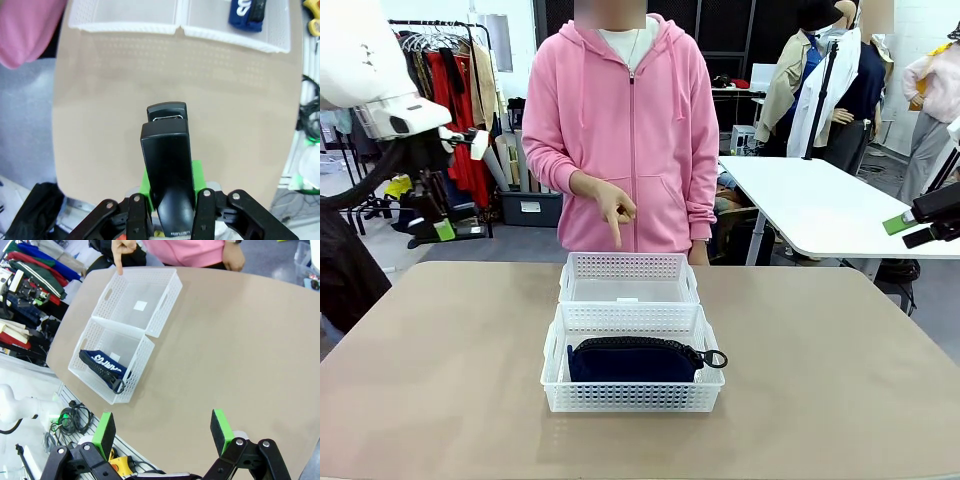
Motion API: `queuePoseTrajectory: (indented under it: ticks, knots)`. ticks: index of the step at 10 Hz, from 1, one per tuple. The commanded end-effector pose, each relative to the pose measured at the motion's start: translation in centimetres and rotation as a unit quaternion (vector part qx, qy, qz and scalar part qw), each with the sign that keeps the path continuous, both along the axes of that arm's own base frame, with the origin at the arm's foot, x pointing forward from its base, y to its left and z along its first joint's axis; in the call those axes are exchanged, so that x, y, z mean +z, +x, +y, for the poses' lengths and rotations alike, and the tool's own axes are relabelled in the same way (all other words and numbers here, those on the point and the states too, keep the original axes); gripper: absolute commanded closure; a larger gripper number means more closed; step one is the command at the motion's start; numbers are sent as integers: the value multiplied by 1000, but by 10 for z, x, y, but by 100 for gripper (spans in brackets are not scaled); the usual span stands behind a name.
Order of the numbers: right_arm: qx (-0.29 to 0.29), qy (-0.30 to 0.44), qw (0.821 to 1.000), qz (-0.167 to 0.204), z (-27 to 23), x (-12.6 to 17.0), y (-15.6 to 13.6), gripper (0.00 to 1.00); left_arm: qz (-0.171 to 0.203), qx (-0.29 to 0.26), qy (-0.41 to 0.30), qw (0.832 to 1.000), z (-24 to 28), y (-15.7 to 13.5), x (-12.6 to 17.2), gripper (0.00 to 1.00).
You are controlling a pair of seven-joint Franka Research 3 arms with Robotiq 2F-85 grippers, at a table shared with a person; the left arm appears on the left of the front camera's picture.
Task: Distribute items into two baskets.
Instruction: Place the picked Stapler into the Organizing basket as instructed by the person.
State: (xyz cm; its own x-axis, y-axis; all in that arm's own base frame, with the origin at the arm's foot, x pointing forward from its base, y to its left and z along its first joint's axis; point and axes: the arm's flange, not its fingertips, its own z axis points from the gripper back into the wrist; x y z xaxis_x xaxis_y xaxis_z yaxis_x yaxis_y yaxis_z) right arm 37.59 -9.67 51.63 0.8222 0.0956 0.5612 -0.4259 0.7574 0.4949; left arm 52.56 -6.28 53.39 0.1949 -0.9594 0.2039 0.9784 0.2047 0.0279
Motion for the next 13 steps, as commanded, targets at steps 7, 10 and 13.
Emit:
queuePoseTrajectory:
  ticks: [7, 10, 13]
  knots:
    - [2, 5, 1000, -3, 0, 2, 0, 0, 2, -69, -57, 996, -83, 54, -23, 100]
    - [2, 5, 1000, -3, 0, 2, 0, 0, 2, -100, -73, 992, -114, 64, -34, 100]
    - [2, 5, 1000, -3, 0, 2, 0, 0, 0, -120, -67, 990, -149, 72, -48, 100]
